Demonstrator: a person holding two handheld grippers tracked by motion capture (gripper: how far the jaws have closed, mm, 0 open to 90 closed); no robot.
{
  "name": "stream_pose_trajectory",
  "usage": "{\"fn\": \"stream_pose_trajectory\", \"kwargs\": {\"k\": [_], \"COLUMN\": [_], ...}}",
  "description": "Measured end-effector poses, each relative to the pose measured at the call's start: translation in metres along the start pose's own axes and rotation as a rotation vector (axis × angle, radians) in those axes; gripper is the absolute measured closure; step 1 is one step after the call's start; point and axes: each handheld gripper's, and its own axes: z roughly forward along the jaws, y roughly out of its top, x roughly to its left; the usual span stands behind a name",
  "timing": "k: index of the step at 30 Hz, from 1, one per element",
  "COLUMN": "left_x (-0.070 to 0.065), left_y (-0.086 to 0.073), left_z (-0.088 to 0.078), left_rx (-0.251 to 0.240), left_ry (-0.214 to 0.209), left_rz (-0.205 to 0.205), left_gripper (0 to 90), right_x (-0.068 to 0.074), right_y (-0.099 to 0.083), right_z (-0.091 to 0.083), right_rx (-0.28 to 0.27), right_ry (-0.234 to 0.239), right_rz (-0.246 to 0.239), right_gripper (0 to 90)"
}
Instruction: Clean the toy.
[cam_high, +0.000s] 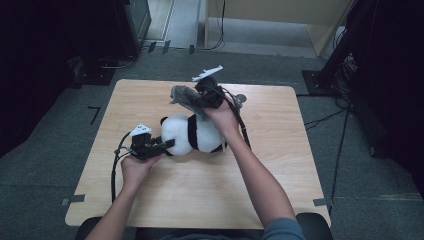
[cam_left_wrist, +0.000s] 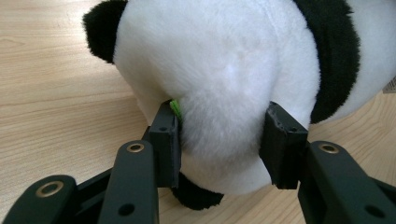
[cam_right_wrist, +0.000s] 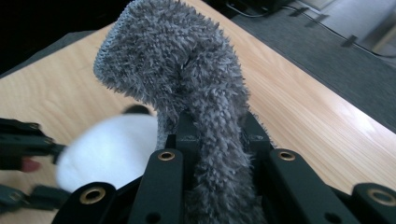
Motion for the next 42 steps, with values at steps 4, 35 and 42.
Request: {"fn": "stream_pose_trajectory", "kwargs": {"k": [4,35,42], "left_x": [0.0,0.0,0.0], "left_y": [0.001,0.001,0.001], "left_z": [-0.001,-0.001,-0.001], "left_rx": [0.005,0.005,0.006], "left_ry": [-0.003,0.002,0.003], "left_rz": [-0.011,-0.023,-0.022], "left_gripper": [54.3,57.2,57.3], "right_x": [0.025,-0.037,-0.058], "right_y": [0.011,-0.031,-0.046], "right_z": [0.021,0.005,-0.006], "right_rx": [0.021,0.076,0.082], "right_ry": [0.049,-0.016,-0.061], "right_rz": [-0.028,0.04,0.076], "right_gripper": [75.3,75.2,75.1]}}
